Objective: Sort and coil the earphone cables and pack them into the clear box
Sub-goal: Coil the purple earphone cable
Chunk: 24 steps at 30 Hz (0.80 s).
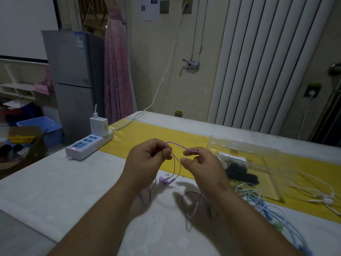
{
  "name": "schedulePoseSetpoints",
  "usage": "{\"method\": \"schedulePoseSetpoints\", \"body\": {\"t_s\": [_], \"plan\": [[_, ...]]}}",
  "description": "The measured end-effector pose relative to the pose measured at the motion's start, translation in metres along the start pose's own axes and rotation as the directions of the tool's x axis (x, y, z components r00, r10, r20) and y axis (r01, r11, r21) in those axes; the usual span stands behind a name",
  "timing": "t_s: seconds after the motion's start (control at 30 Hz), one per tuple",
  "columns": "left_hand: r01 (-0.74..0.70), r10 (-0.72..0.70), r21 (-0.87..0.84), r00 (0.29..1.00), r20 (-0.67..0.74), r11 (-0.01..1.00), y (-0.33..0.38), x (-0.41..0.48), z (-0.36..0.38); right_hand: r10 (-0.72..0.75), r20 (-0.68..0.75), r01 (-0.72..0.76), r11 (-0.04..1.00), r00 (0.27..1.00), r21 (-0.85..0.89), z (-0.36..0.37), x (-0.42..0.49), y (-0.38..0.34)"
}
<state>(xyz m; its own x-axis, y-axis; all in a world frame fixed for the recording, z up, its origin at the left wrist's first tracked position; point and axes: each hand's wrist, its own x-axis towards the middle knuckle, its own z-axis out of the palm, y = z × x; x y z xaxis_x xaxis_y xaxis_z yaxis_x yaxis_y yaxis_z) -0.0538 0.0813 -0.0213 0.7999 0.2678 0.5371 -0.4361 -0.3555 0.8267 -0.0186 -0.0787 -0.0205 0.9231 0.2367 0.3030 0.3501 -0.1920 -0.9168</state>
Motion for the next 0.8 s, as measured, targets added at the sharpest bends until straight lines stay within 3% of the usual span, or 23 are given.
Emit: {"method": "schedulePoseSetpoints", "body": {"t_s": [0.13, 0.23, 0.33, 0.4, 0.53, 0.67, 0.8], "plan": [[-0.028, 0.027, 0.001, 0.997, 0.067, 1.0, 0.0, -0.001, 0.0, -0.035, 0.101, 0.053, 0.981, 0.994, -0.185, 0.007, -0.002, 0.001], [-0.004, 0.005, -0.025, 0.999, 0.038, 1.0, 0.004, 0.0, 0.001, -0.035, 0.145, 0.072, 0.963, 0.989, -0.258, 0.011, -0.002, 0.0], [0.11, -0.114, -0.092, 0.993, -0.042, 0.99, 0.003, 0.003, 0.001, 0.051, 0.089, -0.05, 0.999, 0.995, -0.02, 0.006, 0.001, -0.001], [0.182, -0.186, -0.046, 0.976, -0.116, 0.982, -0.006, 0.007, -0.001, 0.13, 0.126, -0.153, 0.967, 0.984, 0.202, 0.001, 0.0, -0.003], [0.293, -0.292, -0.029, 0.929, -0.226, 0.956, -0.013, 0.01, -0.004, 0.188, 0.22, -0.263, 0.883, 0.957, 0.388, -0.008, -0.004, -0.012], [0.365, -0.321, 0.098, 0.896, -0.308, 0.926, -0.009, 0.009, -0.008, 0.176, 0.257, -0.265, 0.89, 0.95, 0.372, -0.009, -0.006, -0.017], [0.4, -0.322, 0.103, 0.844, -0.428, 0.911, -0.01, 0.011, -0.013, 0.128, 0.212, -0.179, 0.952, 0.969, 0.248, -0.008, -0.007, -0.019]]}}
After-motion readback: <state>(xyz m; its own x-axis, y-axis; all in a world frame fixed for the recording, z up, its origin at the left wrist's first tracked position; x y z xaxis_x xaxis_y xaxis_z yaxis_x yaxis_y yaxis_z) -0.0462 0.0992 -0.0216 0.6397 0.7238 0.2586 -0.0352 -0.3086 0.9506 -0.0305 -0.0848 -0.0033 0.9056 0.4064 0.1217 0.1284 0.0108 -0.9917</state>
